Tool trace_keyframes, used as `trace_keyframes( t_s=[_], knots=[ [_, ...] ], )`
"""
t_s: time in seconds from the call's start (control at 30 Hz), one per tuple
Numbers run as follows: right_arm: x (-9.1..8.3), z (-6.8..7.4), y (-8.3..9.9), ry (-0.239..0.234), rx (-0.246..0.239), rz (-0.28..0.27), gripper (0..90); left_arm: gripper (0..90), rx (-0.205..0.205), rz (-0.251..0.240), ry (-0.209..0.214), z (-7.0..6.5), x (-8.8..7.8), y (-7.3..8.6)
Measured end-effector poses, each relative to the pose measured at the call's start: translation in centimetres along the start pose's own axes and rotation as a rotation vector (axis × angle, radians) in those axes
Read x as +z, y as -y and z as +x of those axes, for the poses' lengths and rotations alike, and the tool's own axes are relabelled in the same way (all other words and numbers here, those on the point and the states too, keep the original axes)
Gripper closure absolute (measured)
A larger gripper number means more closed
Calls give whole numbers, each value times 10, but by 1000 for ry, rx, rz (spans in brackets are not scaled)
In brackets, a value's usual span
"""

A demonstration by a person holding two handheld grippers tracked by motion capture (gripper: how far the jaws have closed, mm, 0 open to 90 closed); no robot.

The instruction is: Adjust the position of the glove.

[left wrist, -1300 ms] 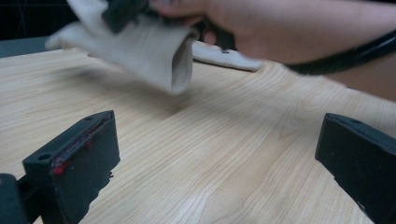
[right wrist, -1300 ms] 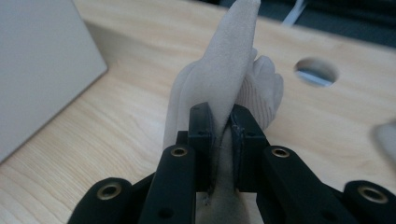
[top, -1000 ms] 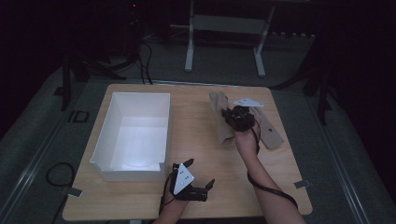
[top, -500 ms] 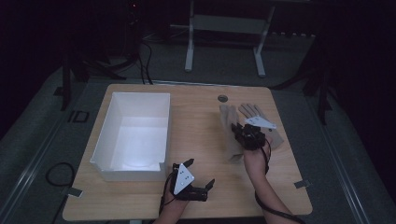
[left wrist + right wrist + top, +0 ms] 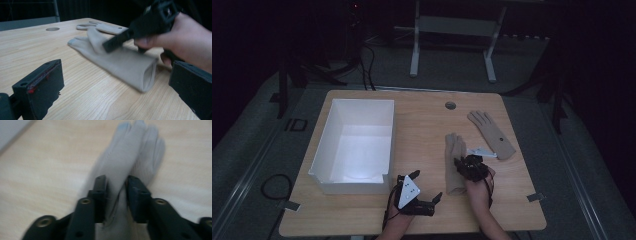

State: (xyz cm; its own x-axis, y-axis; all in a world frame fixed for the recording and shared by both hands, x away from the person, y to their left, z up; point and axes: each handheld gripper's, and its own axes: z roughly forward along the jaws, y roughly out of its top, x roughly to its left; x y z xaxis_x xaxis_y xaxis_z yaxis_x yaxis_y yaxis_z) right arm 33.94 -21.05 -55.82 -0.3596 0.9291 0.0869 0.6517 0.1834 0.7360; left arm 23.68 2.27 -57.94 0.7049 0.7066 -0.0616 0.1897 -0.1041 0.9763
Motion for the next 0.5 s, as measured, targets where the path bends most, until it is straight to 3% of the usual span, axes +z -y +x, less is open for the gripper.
trace_keyframes(
  t_s=[0.1, 0.2, 0.27, 0.5],
  knots=[
    [2, 2, 7, -3, -22, -17, 608, 1, 0, 0, 0, 0, 0, 0],
    [3, 8, 6, 20, -82, -9, 577, 1, 1, 0, 1, 0, 0, 0],
    [1, 8, 5, 12, -77, -13, 557, 1, 2, 0, 1, 0, 0, 0],
    [-22, 4, -12, -27, -147, -102, 519, 1, 2, 1, 1, 0, 0, 0]
  ],
)
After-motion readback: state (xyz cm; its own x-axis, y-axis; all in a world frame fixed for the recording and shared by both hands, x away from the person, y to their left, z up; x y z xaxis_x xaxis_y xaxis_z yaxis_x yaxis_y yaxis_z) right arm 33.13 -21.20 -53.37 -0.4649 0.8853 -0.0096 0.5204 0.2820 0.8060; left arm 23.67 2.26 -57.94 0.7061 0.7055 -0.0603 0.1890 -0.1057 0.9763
